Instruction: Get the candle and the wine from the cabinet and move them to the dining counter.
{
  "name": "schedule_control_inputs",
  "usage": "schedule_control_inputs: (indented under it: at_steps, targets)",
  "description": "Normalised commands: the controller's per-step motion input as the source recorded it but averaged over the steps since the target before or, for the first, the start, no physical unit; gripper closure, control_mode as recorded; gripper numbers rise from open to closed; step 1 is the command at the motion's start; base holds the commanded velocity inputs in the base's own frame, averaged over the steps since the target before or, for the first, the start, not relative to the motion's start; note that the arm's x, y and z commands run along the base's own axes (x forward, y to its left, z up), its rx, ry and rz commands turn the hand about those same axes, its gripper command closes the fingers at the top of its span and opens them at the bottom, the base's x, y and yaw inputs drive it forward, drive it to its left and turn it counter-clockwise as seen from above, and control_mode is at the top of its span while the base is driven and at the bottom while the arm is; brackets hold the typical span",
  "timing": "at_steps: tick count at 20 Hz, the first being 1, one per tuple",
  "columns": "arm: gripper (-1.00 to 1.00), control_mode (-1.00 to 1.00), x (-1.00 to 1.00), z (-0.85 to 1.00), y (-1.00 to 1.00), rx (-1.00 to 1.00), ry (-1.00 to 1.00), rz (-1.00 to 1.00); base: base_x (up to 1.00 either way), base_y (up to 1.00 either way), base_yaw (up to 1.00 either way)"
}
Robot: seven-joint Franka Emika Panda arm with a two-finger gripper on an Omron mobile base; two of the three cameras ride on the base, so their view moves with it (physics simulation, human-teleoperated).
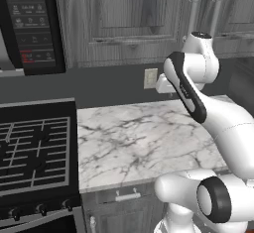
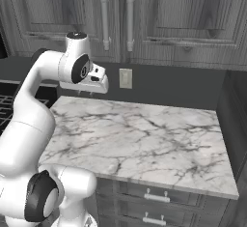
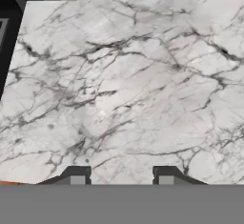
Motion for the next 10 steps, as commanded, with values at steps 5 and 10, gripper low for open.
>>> schedule_control_inputs:
  at_steps: [5,10]
  targets:
    - [-1.00,-1.00,-0.01,0.00,0.00,0.00,0.00,0.00,0.00,0.00,0.00]
    - [-1.00,-1.00,0.00,-0.09,-0.13,0.00,0.01,0.00,0.00,0.00,0.00]
